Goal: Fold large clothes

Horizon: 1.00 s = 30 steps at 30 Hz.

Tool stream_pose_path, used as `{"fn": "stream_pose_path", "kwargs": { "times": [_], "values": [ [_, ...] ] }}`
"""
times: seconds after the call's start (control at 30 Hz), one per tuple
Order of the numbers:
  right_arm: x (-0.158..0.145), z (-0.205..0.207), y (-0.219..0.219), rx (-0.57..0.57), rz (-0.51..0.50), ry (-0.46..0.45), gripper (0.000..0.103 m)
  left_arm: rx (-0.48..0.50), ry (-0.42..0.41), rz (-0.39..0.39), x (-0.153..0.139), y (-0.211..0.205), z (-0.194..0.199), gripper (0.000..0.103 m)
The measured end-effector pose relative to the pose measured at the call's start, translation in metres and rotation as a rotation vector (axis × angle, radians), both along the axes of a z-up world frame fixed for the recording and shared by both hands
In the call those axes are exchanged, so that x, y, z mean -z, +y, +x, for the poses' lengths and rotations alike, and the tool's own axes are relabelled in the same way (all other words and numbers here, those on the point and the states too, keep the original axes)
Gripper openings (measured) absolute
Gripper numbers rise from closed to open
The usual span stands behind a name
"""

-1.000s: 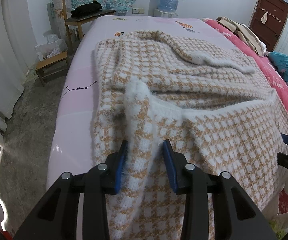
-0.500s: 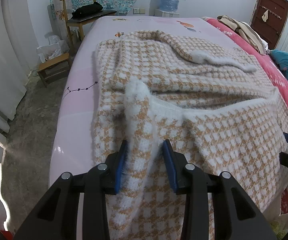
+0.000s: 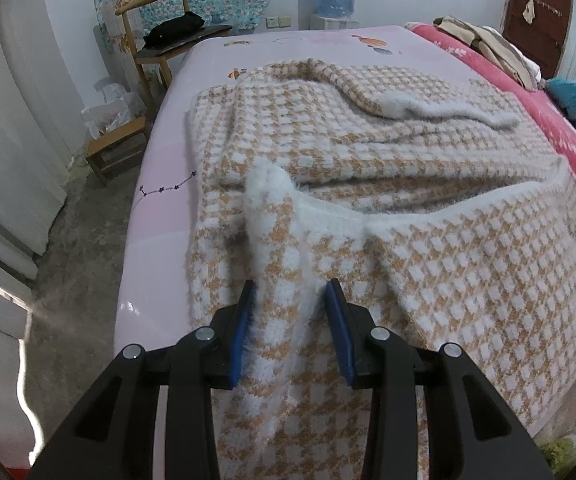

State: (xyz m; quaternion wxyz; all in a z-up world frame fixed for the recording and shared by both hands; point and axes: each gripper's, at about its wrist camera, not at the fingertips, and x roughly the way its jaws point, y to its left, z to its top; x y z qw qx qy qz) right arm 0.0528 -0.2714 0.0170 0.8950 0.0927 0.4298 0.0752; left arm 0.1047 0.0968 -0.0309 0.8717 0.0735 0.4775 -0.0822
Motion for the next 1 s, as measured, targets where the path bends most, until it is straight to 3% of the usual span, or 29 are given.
{"fn": "stream_pose_path", "kwargs": {
  "times": [0.43,0.83,1.0],
  "values": [
    [0.034,0.061,-0.027,-0.044,-0.02,0.108,0.057,0.008,-0.022,0.065,0.0,-0.009,-0.004,0.035],
    [0.033,0.037,-0.033,-0.065,0.032,0.161,0.028,0.008,-0.02,0.089,0.001,-0.01,-0.002,0.035],
    [0.03,0.038,-0.032,-0.067,0.025,0.165,0.027,0.009,-0.021,0.103,0.0,-0.014,-0.003,0.035]
  ]
}}
